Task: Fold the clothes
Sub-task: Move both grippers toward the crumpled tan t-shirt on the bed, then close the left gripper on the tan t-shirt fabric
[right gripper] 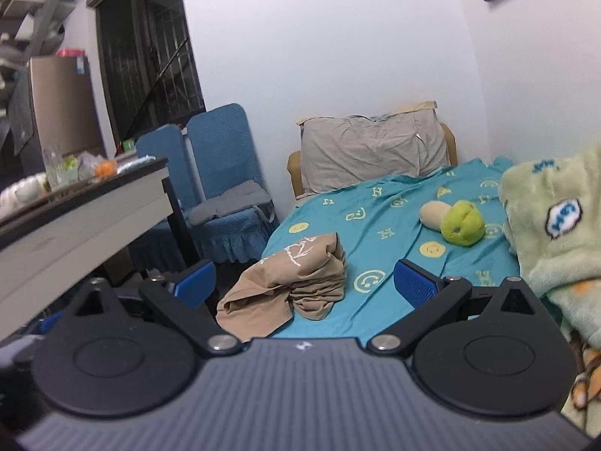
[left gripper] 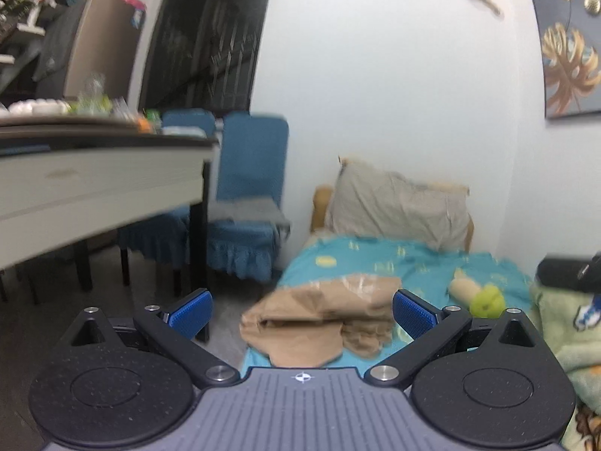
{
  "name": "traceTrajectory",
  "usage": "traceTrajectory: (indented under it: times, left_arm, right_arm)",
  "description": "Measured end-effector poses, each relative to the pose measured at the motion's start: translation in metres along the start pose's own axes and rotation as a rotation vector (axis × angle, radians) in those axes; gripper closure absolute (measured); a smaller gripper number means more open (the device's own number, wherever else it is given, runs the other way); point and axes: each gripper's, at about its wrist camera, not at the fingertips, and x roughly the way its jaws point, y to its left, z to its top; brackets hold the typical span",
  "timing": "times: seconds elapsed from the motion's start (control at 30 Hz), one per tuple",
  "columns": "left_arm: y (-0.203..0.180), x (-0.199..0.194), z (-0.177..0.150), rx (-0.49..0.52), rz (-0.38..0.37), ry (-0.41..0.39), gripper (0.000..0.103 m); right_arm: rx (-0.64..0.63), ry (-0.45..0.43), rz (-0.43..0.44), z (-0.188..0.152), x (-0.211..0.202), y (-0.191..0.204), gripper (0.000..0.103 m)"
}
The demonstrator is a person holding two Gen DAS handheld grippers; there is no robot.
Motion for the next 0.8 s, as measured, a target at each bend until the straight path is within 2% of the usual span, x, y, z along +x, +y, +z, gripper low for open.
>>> traceTrajectory:
  times: [0.13, 0.23, 0.37, 0.47, 0.57, 0.67, 0.73, 0.8]
  left_arm:
    - [0.008, 0.057, -0.004, 0.087, 0.015, 0.083, 0.000]
    - [0.014, 0.117, -0.009, 0.150, 0.037, 0.150, 0.001]
    - [0.026, 0.208, -0.024, 0.143, 0.048, 0.228, 0.003]
    - [0.031, 0.270, -0.039, 0.169, 0.045, 0.259, 0.005]
    - [0.025, 0.326, -0.059, 0.260, 0.067, 0.299, 0.010]
    - [0.019, 0.371, -0.077, 0.390, 0.130, 0.287, 0.014]
    - [0.019, 0.393, -0.079, 0.417, 0.132, 0.262, 0.019]
    - [0.022, 0.405, -0.075, 0.378, 0.098, 0.230, 0.043]
  right_arm:
    - [-0.001, 0.060, 0.005, 0.010, 0.033, 0.000, 0.000]
    - [-0.001, 0.073, 0.003, 0.015, 0.061, -0.005, 0.000]
    - [-0.017, 0.062, -0.015, 0.000, 0.097, -0.019, 0.000]
    - [0.035, 0.110, -0.012, -0.024, 0.128, -0.039, 0.000]
    - [0.073, 0.185, -0.006, -0.046, 0.156, -0.055, 0.000]
    - [0.100, 0.236, 0.018, -0.053, 0.179, -0.061, 0.000]
    - [0.114, 0.228, 0.035, -0.054, 0.190, -0.062, 0.000]
    - [0.126, 0.234, 0.048, -0.056, 0.198, -0.063, 0.000]
